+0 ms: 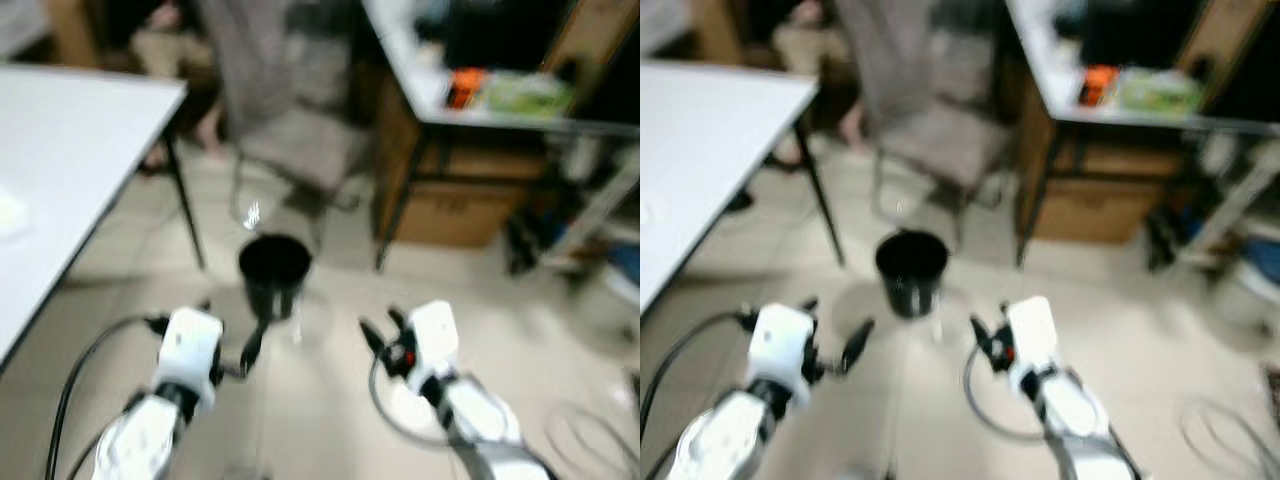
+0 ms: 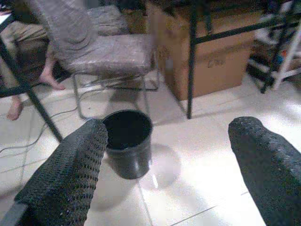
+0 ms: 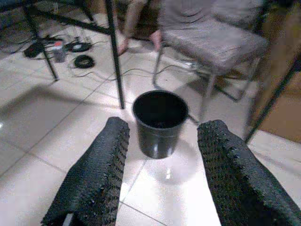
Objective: Picking trash to rubbish bin
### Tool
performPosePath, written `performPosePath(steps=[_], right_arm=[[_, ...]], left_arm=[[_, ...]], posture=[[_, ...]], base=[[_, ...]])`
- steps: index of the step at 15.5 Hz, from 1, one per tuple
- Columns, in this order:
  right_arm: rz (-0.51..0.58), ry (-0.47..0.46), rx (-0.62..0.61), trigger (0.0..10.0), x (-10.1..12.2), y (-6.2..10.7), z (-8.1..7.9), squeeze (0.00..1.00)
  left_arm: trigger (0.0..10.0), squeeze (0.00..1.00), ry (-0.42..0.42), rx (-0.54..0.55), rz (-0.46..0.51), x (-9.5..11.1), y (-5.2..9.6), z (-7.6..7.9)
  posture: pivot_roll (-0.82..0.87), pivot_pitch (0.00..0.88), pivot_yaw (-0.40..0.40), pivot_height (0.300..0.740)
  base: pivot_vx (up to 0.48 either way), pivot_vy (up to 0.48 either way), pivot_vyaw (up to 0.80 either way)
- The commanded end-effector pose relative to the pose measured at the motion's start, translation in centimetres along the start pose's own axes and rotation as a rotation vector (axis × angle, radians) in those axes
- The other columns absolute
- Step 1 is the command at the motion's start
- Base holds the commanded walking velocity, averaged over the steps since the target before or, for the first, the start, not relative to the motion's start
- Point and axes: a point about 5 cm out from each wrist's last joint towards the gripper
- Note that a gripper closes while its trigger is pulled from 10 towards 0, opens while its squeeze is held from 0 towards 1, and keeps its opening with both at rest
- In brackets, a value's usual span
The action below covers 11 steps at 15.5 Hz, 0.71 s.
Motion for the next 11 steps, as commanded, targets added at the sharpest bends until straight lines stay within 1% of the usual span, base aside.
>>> performPosePath(steps=[1,7,9,11], right_arm=[[0.002,-0.002,0.003,10.0,-0.1,0.0,-0.1,0.0],[0.009,0.016,0.017,10.0,0.1,-0.2,-0.3,0.0],[0.049,0.125,-0.049,10.0,0.9,-0.6,-0.1,0.0],[0.076,0.173,-0.07,10.0,1.4,-0.9,-0.1,0.0]], left_arm=[[10.0,0.0,-0.012,0.009,-0.007,0.0,0.2,-0.1],[10.0,0.0,-0.007,0.02,-0.013,-0.1,0.5,-0.1],[10.0,0.0,-0.005,0.027,-0.012,0.1,0.7,-0.2],[10.0,0.0,-0.005,0.03,-0.013,0.1,0.8,-0.3]], posture=[[0.11,0.047,-0.096,0.74],[0.12,0.049,-0.104,0.74],[0.12,0.049,-0.107,0.74],[0.13,0.049,-0.109,0.74]], base=[[-0.326,0.0,0.0],[-0.324,0.0,0.0],[-0.322,0.0,0.0],[-0.322,0.0,0.0]])
Point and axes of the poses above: a point about 5 cm out from each wrist's last joint towards the gripper, its own y axis pointing back from the gripper into the wrist, its own x axis along the axis of the wrist's last joint, z = x × y, and after that the axes turned 10 degrees about -y, right-handed
